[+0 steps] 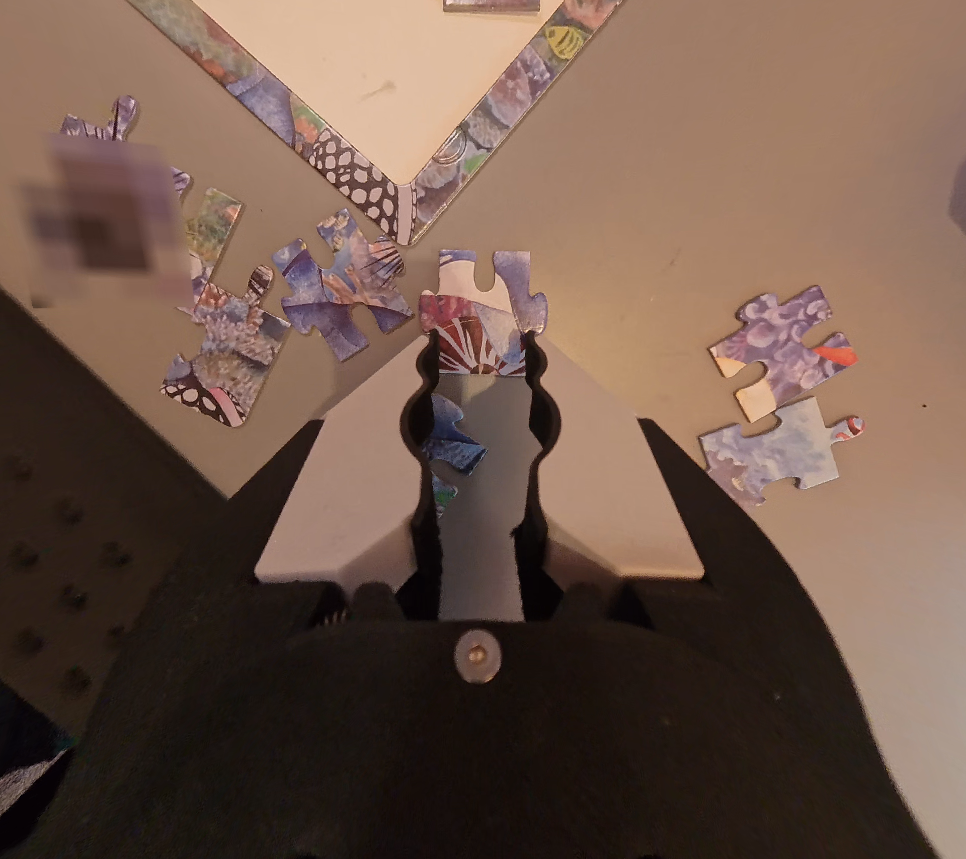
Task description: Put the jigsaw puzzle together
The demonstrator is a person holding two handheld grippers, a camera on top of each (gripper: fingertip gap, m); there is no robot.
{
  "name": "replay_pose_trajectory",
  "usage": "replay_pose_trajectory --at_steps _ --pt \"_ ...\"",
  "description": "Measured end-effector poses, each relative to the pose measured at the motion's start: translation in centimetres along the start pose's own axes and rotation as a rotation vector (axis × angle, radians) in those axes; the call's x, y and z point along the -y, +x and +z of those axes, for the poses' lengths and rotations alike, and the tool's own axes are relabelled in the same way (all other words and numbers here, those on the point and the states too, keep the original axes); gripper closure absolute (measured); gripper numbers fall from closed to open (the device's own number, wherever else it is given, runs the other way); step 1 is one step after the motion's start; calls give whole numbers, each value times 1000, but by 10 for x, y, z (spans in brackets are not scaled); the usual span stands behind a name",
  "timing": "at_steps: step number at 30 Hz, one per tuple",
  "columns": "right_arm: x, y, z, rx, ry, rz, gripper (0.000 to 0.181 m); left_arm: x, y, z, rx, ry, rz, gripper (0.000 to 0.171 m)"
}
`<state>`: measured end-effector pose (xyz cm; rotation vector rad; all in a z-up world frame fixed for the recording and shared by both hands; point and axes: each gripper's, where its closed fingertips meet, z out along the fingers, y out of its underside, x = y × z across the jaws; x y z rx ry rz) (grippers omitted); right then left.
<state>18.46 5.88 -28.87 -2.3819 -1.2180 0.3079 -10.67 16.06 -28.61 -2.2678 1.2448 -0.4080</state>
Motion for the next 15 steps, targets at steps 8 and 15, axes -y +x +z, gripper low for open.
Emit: replay_pose_trajectory --at_steps 8,15 --pt "15 2 -14 -3 84 74 151 -1 -2 -2 10 -6 -4 105" --pt "84 -46 2 113 161 40 150 20 3 -17 25 79 31 95"
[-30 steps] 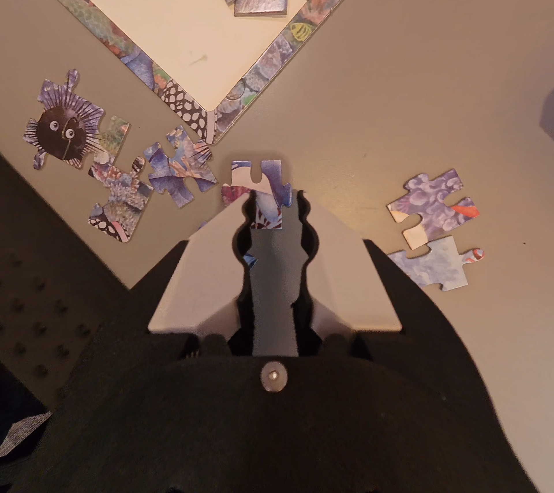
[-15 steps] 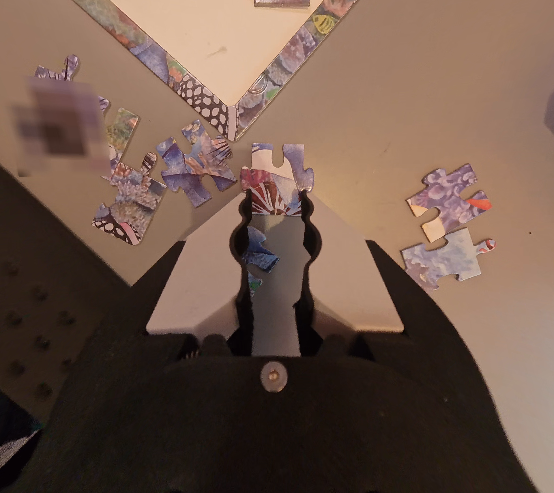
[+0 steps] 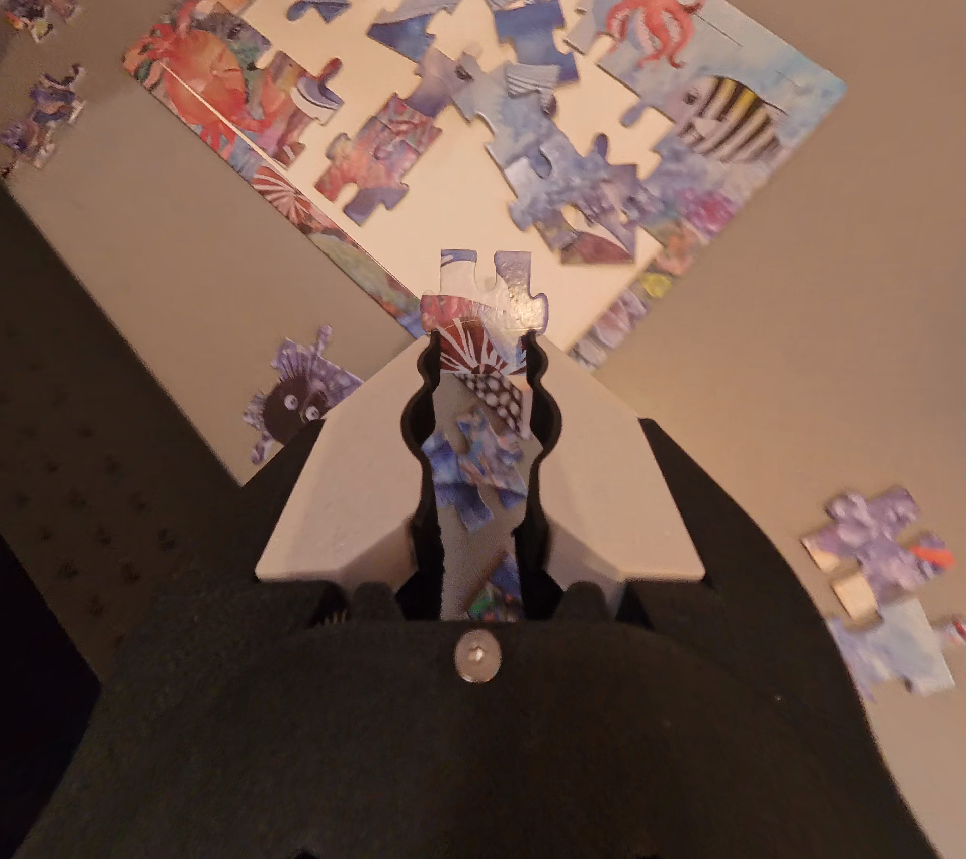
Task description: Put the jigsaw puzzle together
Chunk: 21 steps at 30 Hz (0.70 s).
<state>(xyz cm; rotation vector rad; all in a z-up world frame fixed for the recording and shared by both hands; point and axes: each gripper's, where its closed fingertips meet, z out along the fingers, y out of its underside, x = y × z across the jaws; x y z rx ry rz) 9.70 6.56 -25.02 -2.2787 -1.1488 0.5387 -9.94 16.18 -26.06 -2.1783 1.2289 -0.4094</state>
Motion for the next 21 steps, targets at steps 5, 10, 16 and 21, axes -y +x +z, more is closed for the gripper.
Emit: replay_pose_trajectory --at_steps 5,10,16,21 --pt "13 -18 30 29 -42 -37 150 21 34 6 -72 40 117 73" --pt "9 -18 39 20 -69 -50 150 17 54 26 -94 -28 203 50" --pt "-1 -16 46 17 -86 -57 150 13 61 42 -73 -80 260 34" --pt "-1 -16 46 40 -61 -44 150 16 65 46 -81 -70 264 32"
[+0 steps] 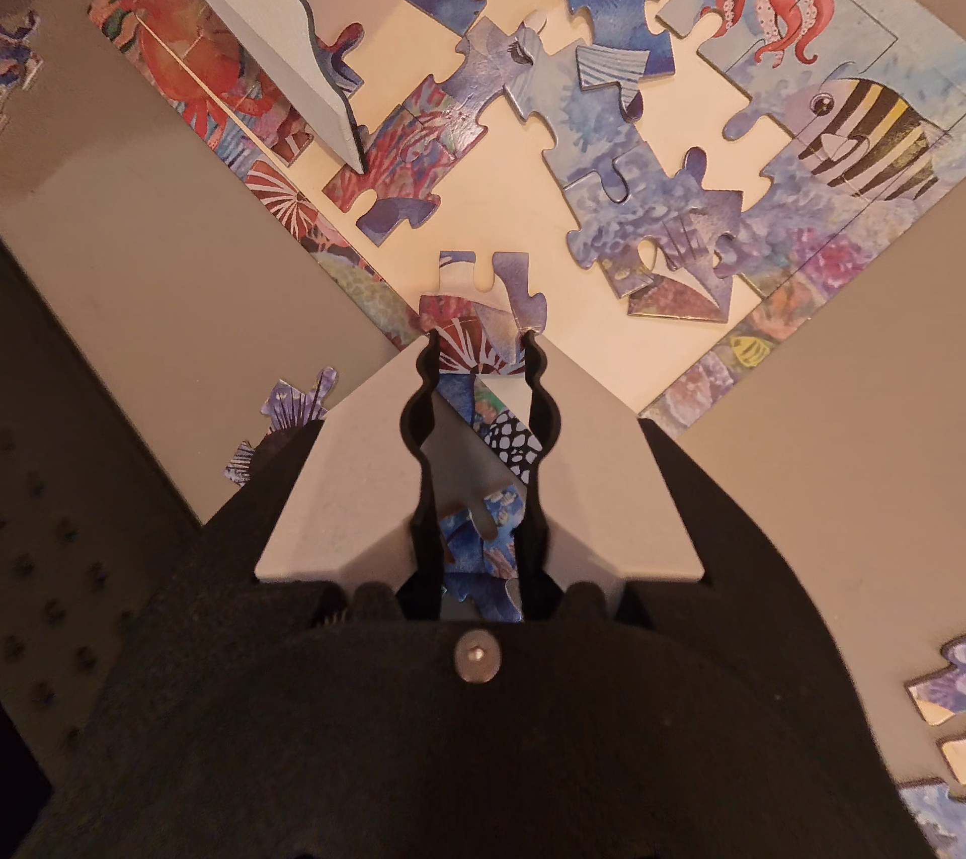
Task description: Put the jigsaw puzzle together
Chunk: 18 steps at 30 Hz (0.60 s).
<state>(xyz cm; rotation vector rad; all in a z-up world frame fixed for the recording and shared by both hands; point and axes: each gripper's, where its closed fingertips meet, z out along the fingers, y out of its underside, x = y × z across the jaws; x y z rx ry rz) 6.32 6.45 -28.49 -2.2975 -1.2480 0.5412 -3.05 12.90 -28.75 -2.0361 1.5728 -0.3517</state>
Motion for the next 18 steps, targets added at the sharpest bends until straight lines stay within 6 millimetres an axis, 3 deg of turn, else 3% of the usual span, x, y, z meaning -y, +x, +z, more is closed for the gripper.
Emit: replay_pose_trajectory --at_steps 6,14,18 --pt "0 0 0 15 24 8 150 -17 -2 -7 -7 -39 -34 39" --pt "0 -1 0 12 35 11 150 1 0 4 5 4 -8 35" --pt "-1 -3 -1 25 48 35 151 14 -5 8 48 50 9 41"
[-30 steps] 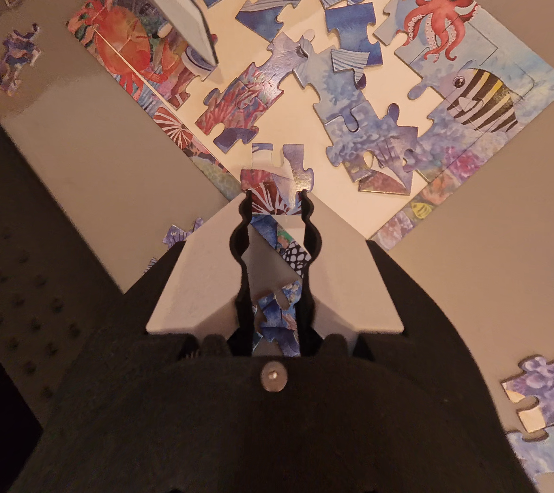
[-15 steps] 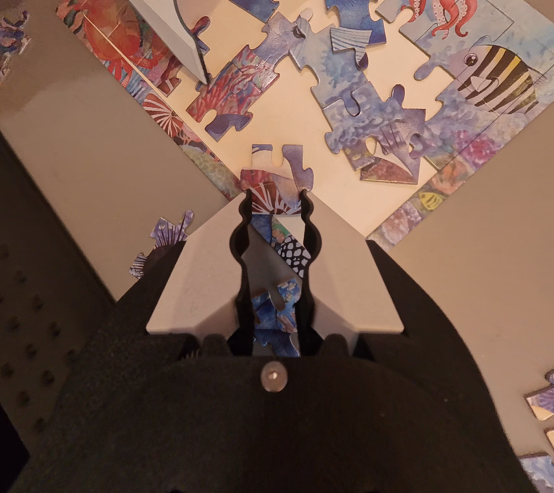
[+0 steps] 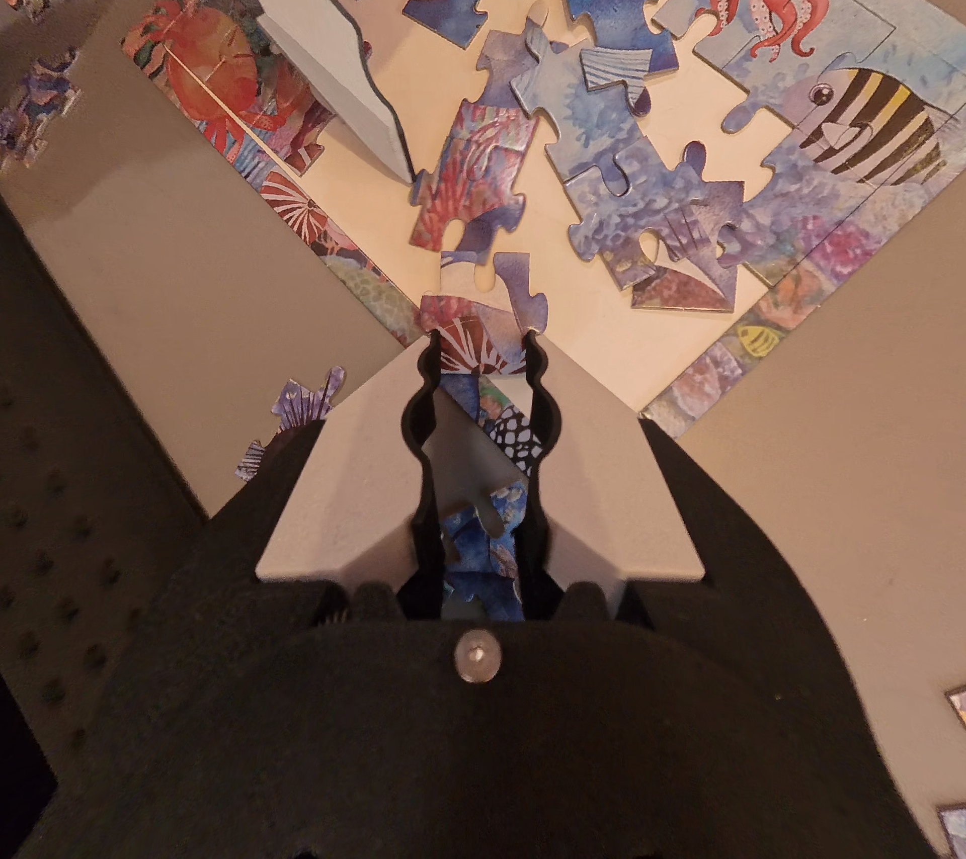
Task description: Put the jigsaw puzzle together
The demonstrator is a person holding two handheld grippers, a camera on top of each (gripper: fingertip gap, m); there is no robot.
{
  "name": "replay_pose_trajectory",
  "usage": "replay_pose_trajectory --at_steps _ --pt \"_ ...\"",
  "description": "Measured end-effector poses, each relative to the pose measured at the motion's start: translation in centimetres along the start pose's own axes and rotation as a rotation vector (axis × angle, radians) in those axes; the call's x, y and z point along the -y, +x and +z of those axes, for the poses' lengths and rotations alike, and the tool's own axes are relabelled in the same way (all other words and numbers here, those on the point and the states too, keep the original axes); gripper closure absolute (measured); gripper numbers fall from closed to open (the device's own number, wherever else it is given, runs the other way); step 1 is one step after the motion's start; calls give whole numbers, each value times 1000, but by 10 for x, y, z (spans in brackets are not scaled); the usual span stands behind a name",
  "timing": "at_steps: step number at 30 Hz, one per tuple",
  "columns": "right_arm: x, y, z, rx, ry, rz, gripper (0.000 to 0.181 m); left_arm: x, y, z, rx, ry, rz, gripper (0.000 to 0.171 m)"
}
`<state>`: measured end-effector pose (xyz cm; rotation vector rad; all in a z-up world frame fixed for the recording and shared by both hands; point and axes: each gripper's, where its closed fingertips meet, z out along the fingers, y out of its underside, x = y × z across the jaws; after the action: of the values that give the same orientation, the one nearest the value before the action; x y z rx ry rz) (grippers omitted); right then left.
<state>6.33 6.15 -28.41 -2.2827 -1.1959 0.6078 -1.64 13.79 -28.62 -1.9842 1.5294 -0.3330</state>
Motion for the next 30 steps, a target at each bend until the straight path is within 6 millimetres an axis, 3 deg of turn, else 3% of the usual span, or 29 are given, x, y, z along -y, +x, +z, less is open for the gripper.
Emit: replay_pose_trajectory --at_steps 5,9,13,19,21,25,30 --pt "-1 9 -10 -39 34 57 150 13 -19 6 114 39 -13 53" --pt "7 1 -16 -13 66 80 150 25 -41 10 262 50 -26 63" --pt "20 -15 -5 -10 54 60 150 24 -35 7 195 67 -56 66" --pt "29 -34 25 12 7 72 148 -2 -17 -9 57 11 -89 58" --pt "28 -34 25 0 -4 50 143 -13 -12 -13 28 -26 -86 57" --pt "21 -33 16 11 -38 24 152 -19 1 -20 -42 -45 -97 55" --pt "18 -44 24 26 -83 -37 167 -32 4 -21 -49 -106 -89 54"
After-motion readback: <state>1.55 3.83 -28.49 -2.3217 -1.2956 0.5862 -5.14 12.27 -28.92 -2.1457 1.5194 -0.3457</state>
